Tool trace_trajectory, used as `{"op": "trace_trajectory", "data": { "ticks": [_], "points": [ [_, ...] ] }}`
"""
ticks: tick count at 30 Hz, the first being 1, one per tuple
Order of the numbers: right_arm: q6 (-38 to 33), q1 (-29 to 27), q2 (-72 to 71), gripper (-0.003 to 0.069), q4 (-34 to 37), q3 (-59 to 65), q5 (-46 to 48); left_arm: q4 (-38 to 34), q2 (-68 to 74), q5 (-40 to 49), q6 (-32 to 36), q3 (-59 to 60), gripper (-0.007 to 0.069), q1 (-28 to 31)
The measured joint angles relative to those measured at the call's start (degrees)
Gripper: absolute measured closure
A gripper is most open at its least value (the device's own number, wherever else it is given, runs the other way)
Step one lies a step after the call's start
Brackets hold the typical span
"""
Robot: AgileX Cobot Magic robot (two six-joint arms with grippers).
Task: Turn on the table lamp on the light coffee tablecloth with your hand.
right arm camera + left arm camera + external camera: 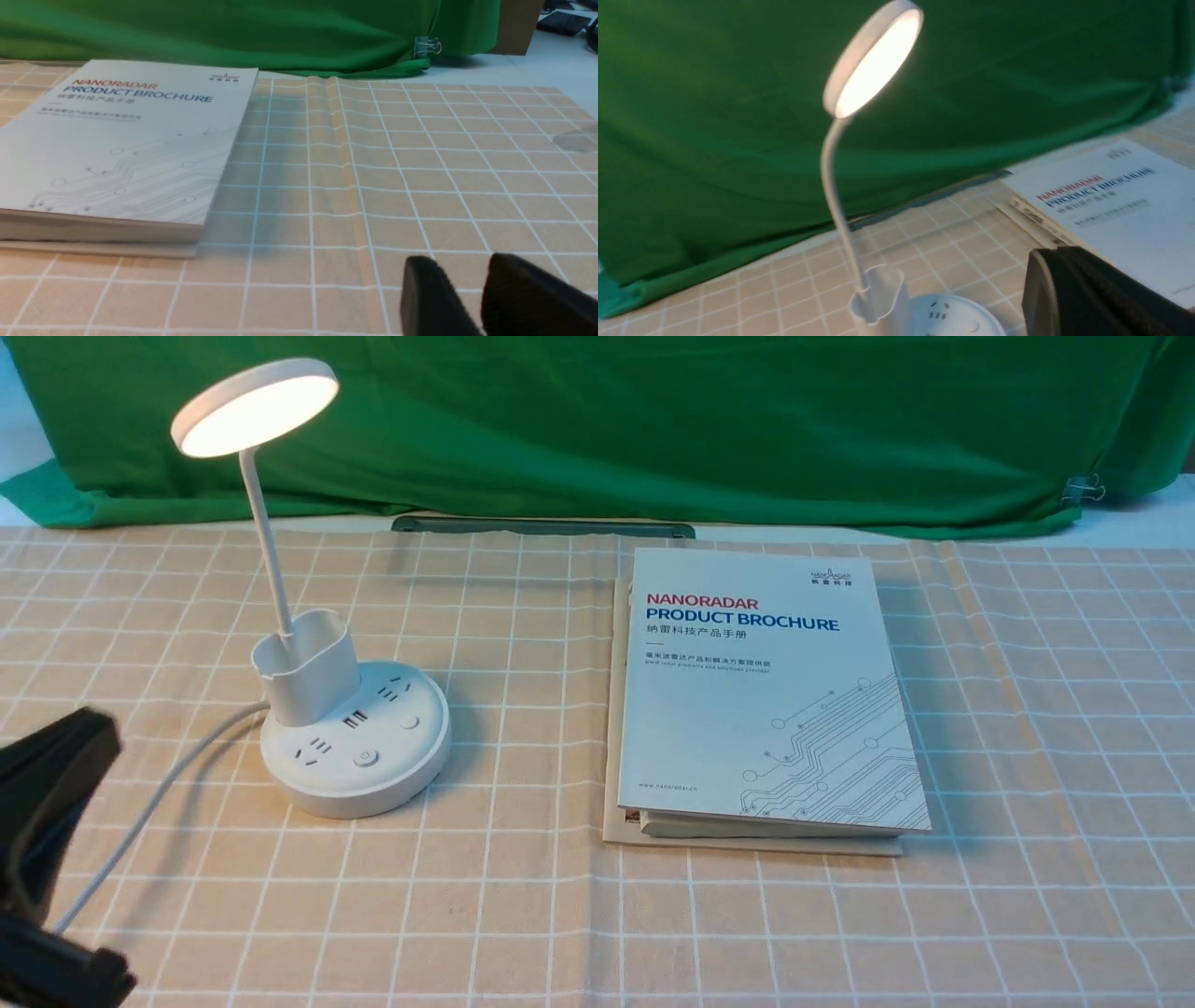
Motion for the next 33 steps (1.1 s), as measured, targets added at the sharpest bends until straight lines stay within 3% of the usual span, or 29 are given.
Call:
{"op": "trace_trajectory", "data": {
  "ticks": [5, 8, 12, 33],
  "points": [
    [0.00, 0.00, 0.00, 0.0418, 0.00, 0.00, 0.00, -0.85, -13.66, 0.88, -4.28, 10.02, 0.0623, 8.52],
    [0.00, 0.00, 0.00, 0.0418, 0.00, 0.00, -0.09, -4.16, -17.64, 7.72, -4.85, 11.23, 0.0623, 11.62],
    [0.00, 0.00, 0.00, 0.0418, 0.00, 0.00, 0.00, -5.60, -17.96, 16.09, -3.83, 11.39, 0.0623, 12.00],
    [0.00, 0.00, 0.00, 0.0418, 0.00, 0.00, 0.02, -6.31, -18.15, 16.94, -1.39, 11.39, 0.0623, 12.13]
  ]
}}
